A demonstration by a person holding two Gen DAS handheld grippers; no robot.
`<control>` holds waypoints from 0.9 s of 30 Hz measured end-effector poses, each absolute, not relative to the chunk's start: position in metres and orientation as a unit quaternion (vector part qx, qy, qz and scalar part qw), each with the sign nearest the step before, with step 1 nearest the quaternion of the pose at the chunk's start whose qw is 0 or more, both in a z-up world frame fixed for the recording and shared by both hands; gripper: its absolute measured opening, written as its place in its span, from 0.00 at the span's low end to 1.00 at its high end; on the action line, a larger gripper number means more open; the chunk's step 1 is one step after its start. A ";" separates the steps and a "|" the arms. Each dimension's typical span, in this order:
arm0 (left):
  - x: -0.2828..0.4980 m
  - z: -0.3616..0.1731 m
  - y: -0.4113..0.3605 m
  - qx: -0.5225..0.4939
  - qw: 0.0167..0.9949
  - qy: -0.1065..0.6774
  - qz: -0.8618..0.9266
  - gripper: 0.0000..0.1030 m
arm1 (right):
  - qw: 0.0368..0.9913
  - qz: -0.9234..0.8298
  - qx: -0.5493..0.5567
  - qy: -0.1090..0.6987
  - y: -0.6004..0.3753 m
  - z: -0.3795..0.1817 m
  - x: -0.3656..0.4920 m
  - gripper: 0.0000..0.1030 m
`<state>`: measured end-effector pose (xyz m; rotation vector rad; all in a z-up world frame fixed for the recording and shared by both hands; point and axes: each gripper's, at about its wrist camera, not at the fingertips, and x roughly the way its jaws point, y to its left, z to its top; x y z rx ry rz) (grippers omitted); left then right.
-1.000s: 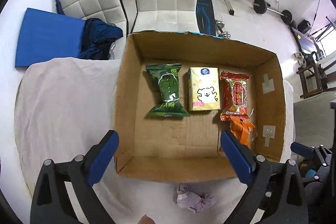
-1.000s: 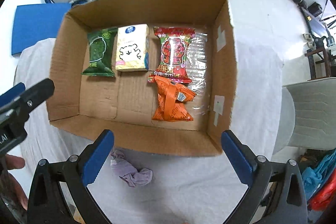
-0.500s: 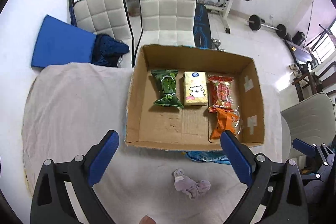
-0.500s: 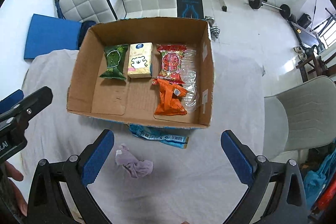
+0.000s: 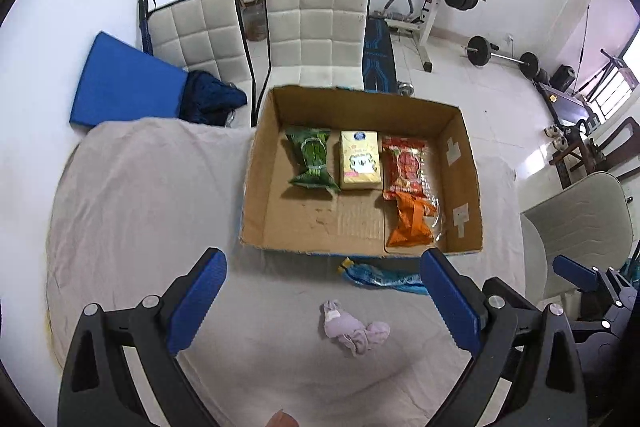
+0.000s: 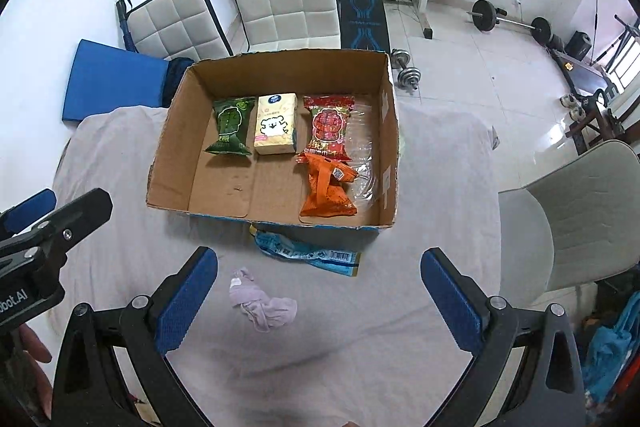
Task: Organize soft objects
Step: 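Grasp the lilac sock with the left tool while the right tool grasps the blue stick packet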
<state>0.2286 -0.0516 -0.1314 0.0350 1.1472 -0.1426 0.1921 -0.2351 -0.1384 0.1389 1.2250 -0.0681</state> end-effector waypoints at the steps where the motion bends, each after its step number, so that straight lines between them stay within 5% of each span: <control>1: 0.230 -0.135 -0.052 0.020 0.835 0.546 -0.064 0.96 | 0.816 -0.035 0.067 0.574 -0.237 -0.141 0.192 1.00; 8: 0.234 -0.170 -0.041 -0.010 0.814 0.580 -0.031 0.96 | 0.795 -0.047 0.102 0.596 -0.265 -0.182 0.189 1.00; 15: 0.213 -0.298 -0.023 -0.144 0.697 0.703 -0.015 0.96 | 0.759 -0.064 0.127 0.635 -0.299 -0.242 0.172 1.00; 24: 0.203 -0.413 -0.063 -0.159 0.604 0.781 -0.019 0.96 | 0.743 -0.009 0.108 0.661 -0.302 -0.303 0.174 1.00; 25: 0.202 -0.419 -0.070 -0.152 0.603 0.783 -0.023 0.90 | 0.739 -0.003 0.105 0.666 -0.300 -0.309 0.179 1.00; 27: 0.201 -0.425 -0.077 -0.139 0.605 0.784 -0.023 0.55 | 0.732 0.015 0.113 0.672 -0.298 -0.326 0.189 1.00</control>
